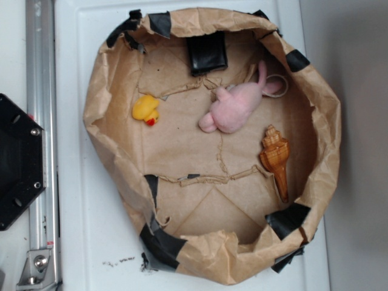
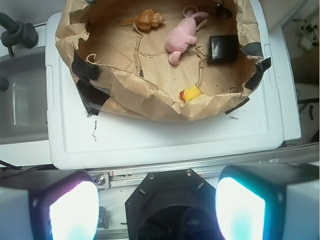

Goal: Grab the yellow duck.

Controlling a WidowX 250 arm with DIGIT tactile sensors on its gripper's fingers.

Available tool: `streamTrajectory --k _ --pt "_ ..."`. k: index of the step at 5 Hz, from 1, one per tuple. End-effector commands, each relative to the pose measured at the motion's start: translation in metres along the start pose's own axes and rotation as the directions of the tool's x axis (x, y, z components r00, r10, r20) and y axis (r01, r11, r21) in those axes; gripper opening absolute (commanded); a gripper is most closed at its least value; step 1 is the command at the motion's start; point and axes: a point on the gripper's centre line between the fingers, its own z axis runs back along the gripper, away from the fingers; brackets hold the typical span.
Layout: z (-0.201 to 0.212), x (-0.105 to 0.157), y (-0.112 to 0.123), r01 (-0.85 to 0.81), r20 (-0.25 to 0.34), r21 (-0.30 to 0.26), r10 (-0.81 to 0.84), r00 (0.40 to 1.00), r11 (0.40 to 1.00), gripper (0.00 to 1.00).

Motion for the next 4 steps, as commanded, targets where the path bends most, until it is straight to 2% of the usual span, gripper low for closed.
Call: streamTrajectory --k 1,2,3,4 --pt "0.000 0.000 0.000 0.000 0.000 0.000 0.000 1.000 1.000 1.00" --pt "-0.022 0.049 0.021 0.028 -0.057 0.009 -0.028 0.998 1.000 1.00" --pt "-0.045 0.098 0.026 0.066 -0.053 0.034 -0.064 0.997 0.997 1.00" --pt "-0.084 0.121 0.027 0.099 -0.115 0.067 -0.090 0.989 0.993 1.00"
